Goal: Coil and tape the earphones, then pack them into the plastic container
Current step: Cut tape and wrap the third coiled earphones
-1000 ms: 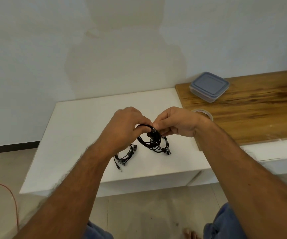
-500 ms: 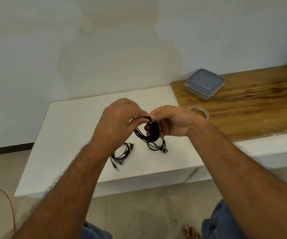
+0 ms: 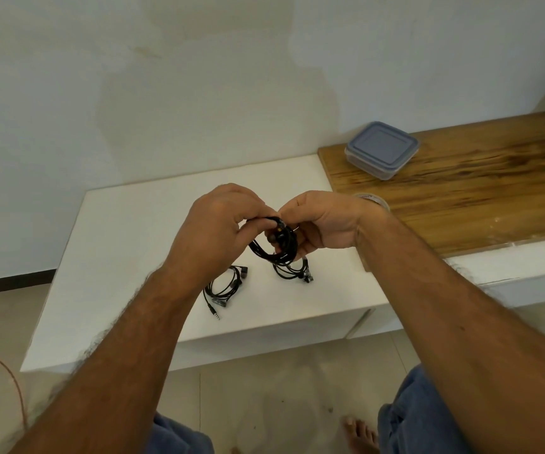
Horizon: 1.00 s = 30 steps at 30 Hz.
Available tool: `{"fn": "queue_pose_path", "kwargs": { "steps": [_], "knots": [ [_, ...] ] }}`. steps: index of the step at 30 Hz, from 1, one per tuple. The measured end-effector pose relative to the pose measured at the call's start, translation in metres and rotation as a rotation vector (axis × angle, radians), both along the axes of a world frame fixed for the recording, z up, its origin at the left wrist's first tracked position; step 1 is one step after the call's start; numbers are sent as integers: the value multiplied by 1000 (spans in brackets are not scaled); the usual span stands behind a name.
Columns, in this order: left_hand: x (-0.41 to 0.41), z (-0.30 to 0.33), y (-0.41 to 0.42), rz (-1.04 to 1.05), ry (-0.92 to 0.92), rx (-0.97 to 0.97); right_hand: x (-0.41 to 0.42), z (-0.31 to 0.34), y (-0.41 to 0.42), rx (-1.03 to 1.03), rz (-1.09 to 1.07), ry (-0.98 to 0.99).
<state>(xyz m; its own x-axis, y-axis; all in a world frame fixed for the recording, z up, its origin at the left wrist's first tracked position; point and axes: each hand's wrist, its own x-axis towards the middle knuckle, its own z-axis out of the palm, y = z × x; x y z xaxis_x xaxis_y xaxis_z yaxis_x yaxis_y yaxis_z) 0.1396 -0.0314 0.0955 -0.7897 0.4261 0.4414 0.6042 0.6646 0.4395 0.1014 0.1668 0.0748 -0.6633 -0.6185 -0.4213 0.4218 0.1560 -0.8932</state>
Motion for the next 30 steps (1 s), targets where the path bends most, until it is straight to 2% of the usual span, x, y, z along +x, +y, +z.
{"fn": "queue_pose_path", "kwargs": {
  "steps": [8, 12, 19, 25, 30],
  "knots": [
    [4, 2, 5, 83, -127, 16, -2, -4, -1, 69, -81, 19],
    [5, 3, 7, 138, -166, 52, -2, -8, -3, 87, -164, 88],
    [2, -1, 5, 161, -303, 80, -1, -10, -7, 81, -170, 146],
    [0, -3, 4, 215, -364, 67, 0, -14, -14, 119, -289, 341],
    [-2, -5, 1, 253, -399, 124, 2, -12, -16, 73, -347, 360]
  ]
}}
